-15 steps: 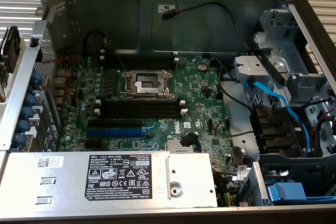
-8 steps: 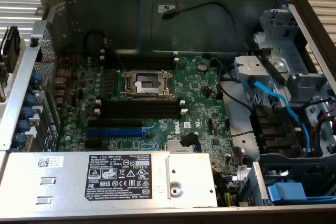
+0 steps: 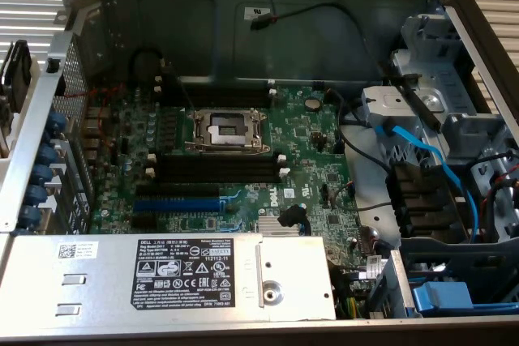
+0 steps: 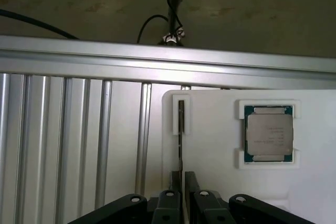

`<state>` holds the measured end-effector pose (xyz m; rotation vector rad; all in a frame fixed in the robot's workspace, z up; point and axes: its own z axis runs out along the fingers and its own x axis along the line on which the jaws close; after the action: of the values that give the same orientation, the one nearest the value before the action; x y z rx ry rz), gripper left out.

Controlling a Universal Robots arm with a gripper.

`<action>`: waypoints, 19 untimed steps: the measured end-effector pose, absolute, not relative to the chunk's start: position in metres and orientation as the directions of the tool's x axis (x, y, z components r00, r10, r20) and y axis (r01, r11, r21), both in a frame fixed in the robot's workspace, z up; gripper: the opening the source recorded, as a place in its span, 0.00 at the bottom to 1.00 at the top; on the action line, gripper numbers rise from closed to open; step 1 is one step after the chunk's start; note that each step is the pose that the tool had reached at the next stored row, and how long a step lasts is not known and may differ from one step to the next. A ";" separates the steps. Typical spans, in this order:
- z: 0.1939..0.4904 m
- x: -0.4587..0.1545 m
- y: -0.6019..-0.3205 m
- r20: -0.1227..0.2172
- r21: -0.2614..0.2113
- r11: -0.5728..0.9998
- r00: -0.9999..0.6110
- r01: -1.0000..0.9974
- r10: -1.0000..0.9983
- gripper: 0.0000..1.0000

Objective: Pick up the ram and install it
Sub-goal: 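Pick up the ram and move it above insertion slot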

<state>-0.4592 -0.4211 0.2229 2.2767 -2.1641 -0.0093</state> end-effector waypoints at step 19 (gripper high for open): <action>0.216 -0.459 -0.421 -0.004 0.005 -0.051 0.051 -0.999 -0.999 0.18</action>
<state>-0.4592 -0.4211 0.2157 2.2763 -2.1639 -0.0101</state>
